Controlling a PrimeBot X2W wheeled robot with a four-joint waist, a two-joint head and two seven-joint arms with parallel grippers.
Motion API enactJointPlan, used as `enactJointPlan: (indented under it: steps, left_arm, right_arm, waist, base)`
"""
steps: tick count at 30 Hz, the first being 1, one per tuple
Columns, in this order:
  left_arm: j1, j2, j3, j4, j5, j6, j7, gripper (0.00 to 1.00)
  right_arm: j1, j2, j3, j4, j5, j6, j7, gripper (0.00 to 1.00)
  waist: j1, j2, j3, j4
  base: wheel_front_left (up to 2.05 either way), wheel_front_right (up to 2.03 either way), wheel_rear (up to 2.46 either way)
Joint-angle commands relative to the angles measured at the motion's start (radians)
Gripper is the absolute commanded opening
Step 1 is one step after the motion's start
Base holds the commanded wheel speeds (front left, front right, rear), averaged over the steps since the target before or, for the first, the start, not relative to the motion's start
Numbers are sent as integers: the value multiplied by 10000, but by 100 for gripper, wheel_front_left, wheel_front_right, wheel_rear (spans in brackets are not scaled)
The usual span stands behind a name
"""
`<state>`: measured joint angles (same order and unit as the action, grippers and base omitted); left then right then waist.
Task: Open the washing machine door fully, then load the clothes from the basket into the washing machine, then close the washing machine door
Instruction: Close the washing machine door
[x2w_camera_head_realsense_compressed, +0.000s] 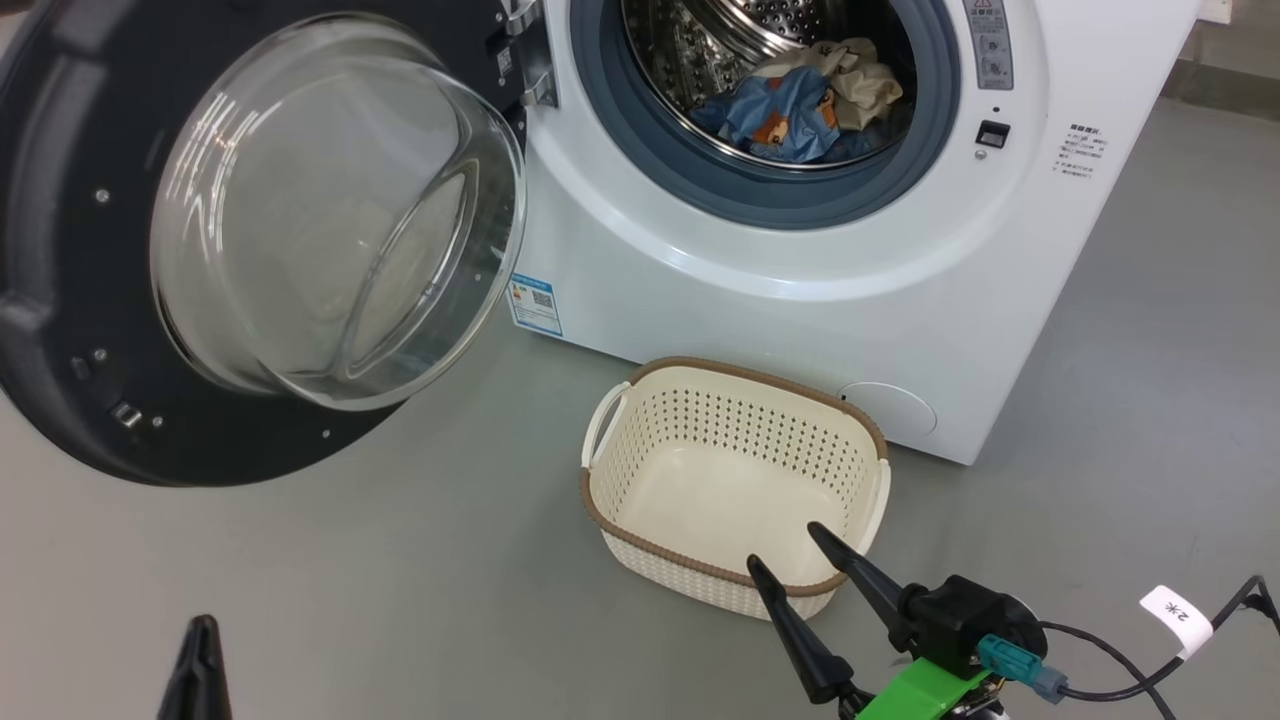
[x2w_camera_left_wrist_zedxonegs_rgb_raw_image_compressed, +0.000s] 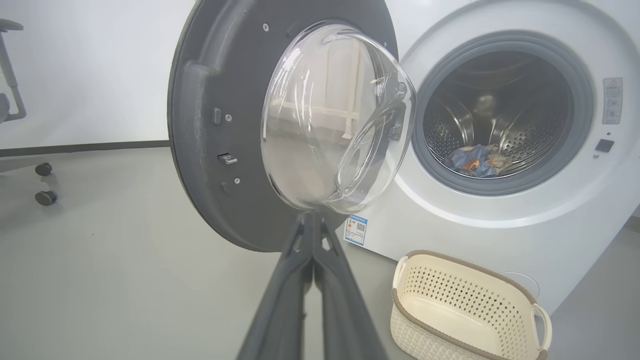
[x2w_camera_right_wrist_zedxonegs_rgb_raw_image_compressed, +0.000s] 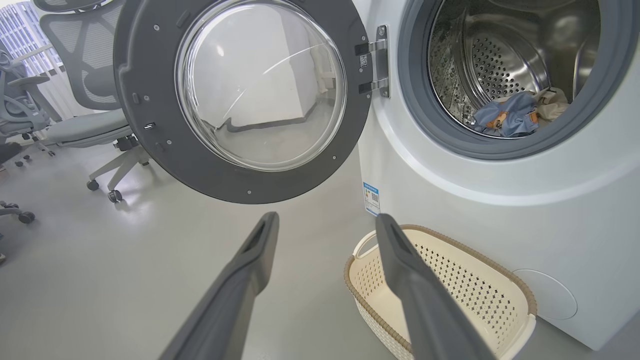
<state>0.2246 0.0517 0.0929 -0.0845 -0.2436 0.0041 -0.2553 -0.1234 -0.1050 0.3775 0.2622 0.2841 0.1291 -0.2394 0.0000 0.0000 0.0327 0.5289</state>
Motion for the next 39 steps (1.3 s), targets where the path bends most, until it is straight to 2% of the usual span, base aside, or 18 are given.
enactJointPlan:
  steps: [1, 9, 13, 17, 21, 26, 31, 32, 34, 37, 39]
  left_arm:
    - [-432, 54, 445, -360, -22, -12, -64, 0]
    - [-978, 45, 1697, -959, -826, -122, -64, 0]
    - [-1596, 483, 2790, -889, -1272, -184, -64, 0]
    - [-2623, 1308, 3916, -292, -2293, -370, 13, 0]
    - [-3793, 2536, 4723, 777, -2947, -468, 288, 0]
    - [-5461, 3708, 5309, 2678, -4167, -634, 1037, 0]
    - [-7192, 4505, 5844, 5017, -5680, -659, 2075, 0]
    - [-7192, 4505, 5844, 5017, -5680, -659, 2075, 0]
    - [-7816, 4716, 6053, 6012, -6327, -646, 2642, 0]
    - [-8672, 5038, 6513, 7433, -7266, -498, 3414, 0]
    - [-8958, 5355, 6625, 8252, -7505, -447, 3768, 0]
  right_arm:
    - [-198, -12, 156, -312, -81, 16, -55, 100]
    - [39, -174, -124, -752, -335, 16, 265, 100]
    - [197, -311, -295, -1111, -532, 16, 539, 100]
    - [402, -421, -564, -1536, -739, 16, 795, 100]
    - [600, -471, -751, -1970, -936, 16, 1041, 100]
    - [731, -544, -877, -2471, -1125, 16, 1352, 100]
    - [627, -687, -852, -2822, -1216, 16, 1615, 100]
    - [627, -687, -852, -2822, -1216, 16, 1615, 100]
    - [576, -735, -825, -2906, -1231, 16, 1686, 100]
    - [517, -782, -806, -2993, -1254, 16, 1750, 100]
    - [472, -806, -769, -3029, -1255, 16, 1773, 100]
  waist:
    - [0, 0, 81, 0]
    - [0, 0, 525, 0]
    - [0, 0, 772, -27]
    - [0, 0, 989, -52]
    - [0, 0, 1214, -80]
    - [0, 0, 1599, -249]
    - [0, 0, 1980, -514]
    - [0, 0, 1980, -514]
    - [0, 0, 2084, -640]
    - [0, 0, 2211, -831]
    - [0, 0, 2277, -974]
  base:
    - [0, 0, 0]
    - [0, 0, 0]
    - [0, 0, 0]
    - [0, 0, 0]
    - [0, 0, 0]
    - [0, 0, 0]
    - [0, 0, 0]
    - [0, 0, 0]
    - [0, 0, 0]
    - [0, 0, 0]
    - [0, 0, 0]
